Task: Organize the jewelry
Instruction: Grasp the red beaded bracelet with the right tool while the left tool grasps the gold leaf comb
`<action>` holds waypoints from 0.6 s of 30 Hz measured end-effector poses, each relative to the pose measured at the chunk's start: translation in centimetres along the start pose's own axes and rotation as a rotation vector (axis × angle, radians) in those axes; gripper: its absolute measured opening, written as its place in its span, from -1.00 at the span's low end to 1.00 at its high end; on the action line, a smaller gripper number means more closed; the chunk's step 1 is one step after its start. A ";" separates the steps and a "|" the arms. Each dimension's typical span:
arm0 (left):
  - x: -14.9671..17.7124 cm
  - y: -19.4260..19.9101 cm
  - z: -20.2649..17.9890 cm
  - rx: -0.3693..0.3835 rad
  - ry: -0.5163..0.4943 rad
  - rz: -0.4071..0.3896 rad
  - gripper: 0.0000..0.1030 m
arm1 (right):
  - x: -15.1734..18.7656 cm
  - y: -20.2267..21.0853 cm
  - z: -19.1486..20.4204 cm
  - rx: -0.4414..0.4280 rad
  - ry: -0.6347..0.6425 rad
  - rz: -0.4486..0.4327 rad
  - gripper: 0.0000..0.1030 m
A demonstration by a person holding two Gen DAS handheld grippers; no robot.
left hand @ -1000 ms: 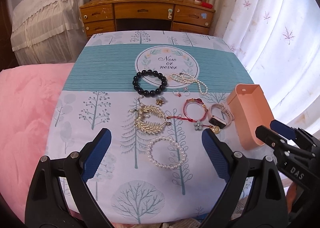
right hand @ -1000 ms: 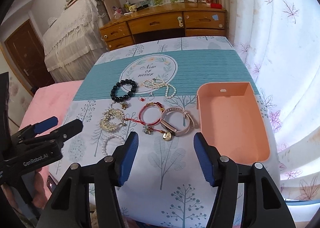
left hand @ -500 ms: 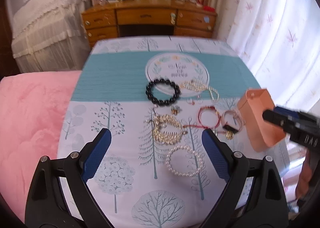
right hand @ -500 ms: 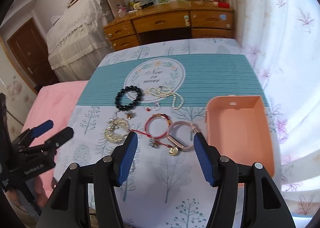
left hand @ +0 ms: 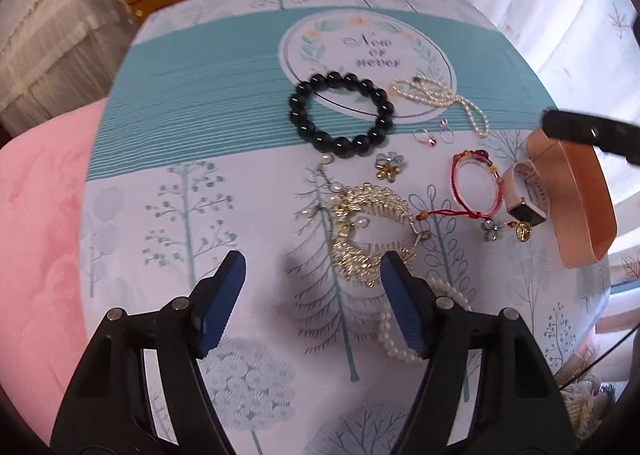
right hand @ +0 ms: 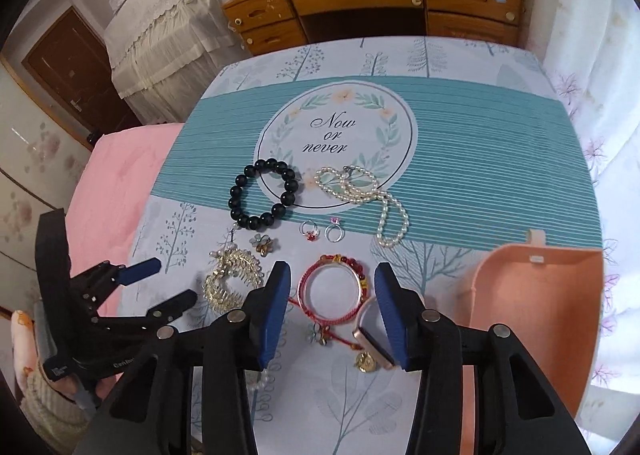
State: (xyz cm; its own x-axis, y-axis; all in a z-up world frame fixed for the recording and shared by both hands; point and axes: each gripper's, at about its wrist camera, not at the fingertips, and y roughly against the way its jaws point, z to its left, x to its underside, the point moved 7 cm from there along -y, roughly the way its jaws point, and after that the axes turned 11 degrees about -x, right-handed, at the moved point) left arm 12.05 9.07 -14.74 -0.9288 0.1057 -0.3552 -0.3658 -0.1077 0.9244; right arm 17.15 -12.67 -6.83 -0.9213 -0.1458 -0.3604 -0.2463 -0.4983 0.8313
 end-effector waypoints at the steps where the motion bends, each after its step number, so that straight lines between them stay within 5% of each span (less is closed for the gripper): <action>1: 0.0 -0.4 -0.2 0.001 -0.004 0.011 0.32 | -0.4 -0.7 -0.2 0.000 -0.009 0.013 -0.12; 6: -0.6 -1.7 -1.0 0.035 -0.010 0.037 0.27 | -0.7 -3.5 -0.6 0.001 0.005 0.083 -0.13; 9: -1.0 -2.5 -1.3 0.048 -0.001 0.067 0.04 | -0.3 -5.5 -1.1 0.015 0.015 0.141 -0.14; 18: -1.3 -3.9 -2.2 0.052 -0.009 0.119 -0.05 | 1.0 -9.6 -2.4 0.092 0.057 0.244 -0.35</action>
State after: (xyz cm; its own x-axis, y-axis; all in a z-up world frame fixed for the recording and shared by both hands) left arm 14.53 7.22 -18.21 -0.9648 0.1040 -0.2414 -0.2491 -0.0685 0.9661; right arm 19.30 -10.08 -16.21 -0.9390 -0.3015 -0.1656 -0.0476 -0.3629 0.9306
